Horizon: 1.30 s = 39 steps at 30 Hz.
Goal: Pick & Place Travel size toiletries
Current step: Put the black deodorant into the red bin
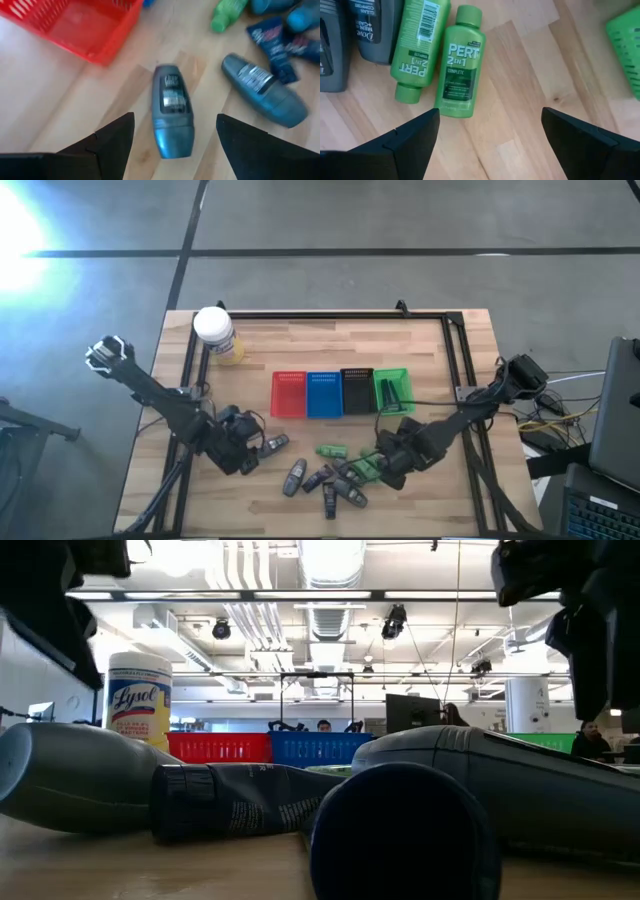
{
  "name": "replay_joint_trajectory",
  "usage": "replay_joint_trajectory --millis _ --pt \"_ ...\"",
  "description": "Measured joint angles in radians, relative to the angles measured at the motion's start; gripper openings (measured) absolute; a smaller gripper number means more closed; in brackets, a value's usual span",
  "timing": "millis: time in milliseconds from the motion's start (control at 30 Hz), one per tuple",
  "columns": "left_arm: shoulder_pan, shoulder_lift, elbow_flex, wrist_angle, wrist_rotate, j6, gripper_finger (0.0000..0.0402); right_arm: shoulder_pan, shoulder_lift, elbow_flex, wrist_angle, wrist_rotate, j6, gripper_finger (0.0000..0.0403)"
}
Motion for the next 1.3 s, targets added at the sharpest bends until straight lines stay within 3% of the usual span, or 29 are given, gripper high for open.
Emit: replay_joint_trajectory --millis 200,433,567,700,867,1067,1300 --pt "-0.015 0.125 0.014 0.035 0.034 -0.009 0.0297 0.033 0.000 -0.028 0.000 0.020 0.023 0.0354" --pt "-0.010 0.216 0.081 0.035 0.014 0.150 0.0352 0.059 0.000 -0.048 0.001 0.029 0.059 0.0355" --pt "0.013 0.249 0.070 0.033 0.051 0.150 0.0375 0.062 0.000 -0.049 0.004 0.053 0.078 0.0359" --pt "0.039 0.275 0.052 0.038 0.121 0.123 0.0380 0.061 0.000 -0.049 0.007 0.054 0.079 0.0355" --pt "0.075 0.312 0.040 0.077 0.137 0.126 0.0377 0.062 0.000 -0.050 0.007 0.054 0.101 0.0347" --pt "0.109 0.371 0.040 0.182 0.212 0.176 0.0345 0.061 0.000 -0.051 0.007 0.053 0.132 0.0338" --pt "0.121 0.385 0.041 0.179 0.254 0.184 0.0233 0.061 0.000 -0.051 0.004 0.053 0.159 0.0328"
